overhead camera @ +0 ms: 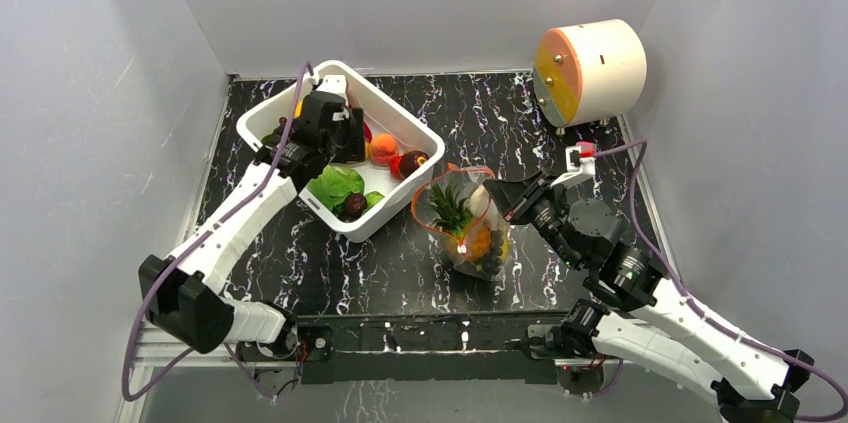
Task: Place the food in the zip-top bag and seal the zipper
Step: Pick up the fake fruit from the bin.
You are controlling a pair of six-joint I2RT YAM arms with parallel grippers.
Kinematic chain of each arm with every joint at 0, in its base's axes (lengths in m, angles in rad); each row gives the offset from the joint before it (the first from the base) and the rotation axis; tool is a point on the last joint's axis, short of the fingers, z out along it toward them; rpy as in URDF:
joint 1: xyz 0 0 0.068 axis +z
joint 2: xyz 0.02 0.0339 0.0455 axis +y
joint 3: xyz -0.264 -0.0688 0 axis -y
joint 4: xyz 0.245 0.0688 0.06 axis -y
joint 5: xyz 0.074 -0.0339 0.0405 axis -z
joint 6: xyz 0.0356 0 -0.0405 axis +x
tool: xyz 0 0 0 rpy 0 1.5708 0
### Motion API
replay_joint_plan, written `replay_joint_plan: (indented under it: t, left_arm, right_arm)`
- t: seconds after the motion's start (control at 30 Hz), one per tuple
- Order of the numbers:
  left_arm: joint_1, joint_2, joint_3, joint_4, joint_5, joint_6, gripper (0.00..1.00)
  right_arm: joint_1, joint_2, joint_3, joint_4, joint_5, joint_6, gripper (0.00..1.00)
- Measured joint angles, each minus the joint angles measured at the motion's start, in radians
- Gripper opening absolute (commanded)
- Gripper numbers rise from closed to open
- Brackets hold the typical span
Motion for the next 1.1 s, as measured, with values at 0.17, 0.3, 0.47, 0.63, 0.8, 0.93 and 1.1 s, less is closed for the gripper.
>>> replay_joint_plan:
  t: [0.17,0.3,0.47,0.63,0.8,0.93,1.1]
  left_arm:
    - [0.077,0.024,-0.046,0.042,0.046,-0.013,0.69]
    - [0.132,0.063,-0.077,0.052,0.045,-0.085,0.69]
    - [0.179,0.172,-0.077,0.050,0.022,-0.198,0.65]
    - [0.213,0.231,-0.119,0.065,0.013,-0.280,0.60]
    - [0.224,0.277,-0.118,0.105,0.051,-0.259,0.56]
    - [0.225,0.310,-0.076,0.119,0.090,-0.206,0.57]
    - [0.225,0.320,0.006,0.113,0.161,-0.102,0.65]
  right_arm:
    - [0.000,-0.034,0.000,-0.016,0.011,-0.005,0.00]
    - [0.000,-0.055,0.000,-0.019,0.021,-0.005,0.00]
    - [0.000,-0.070,0.000,-0.020,0.029,-0.005,0.00]
    - [0.000,-0.082,0.000,-0.027,0.034,-0.006,0.00]
    - [0.000,-0.088,0.000,-0.027,0.037,-0.006,0.00]
    - [0.000,-0.086,0.000,-0.027,0.037,-0.005,0.00]
    - [0.000,-0.076,0.000,-0.026,0.036,-0.005,0.00]
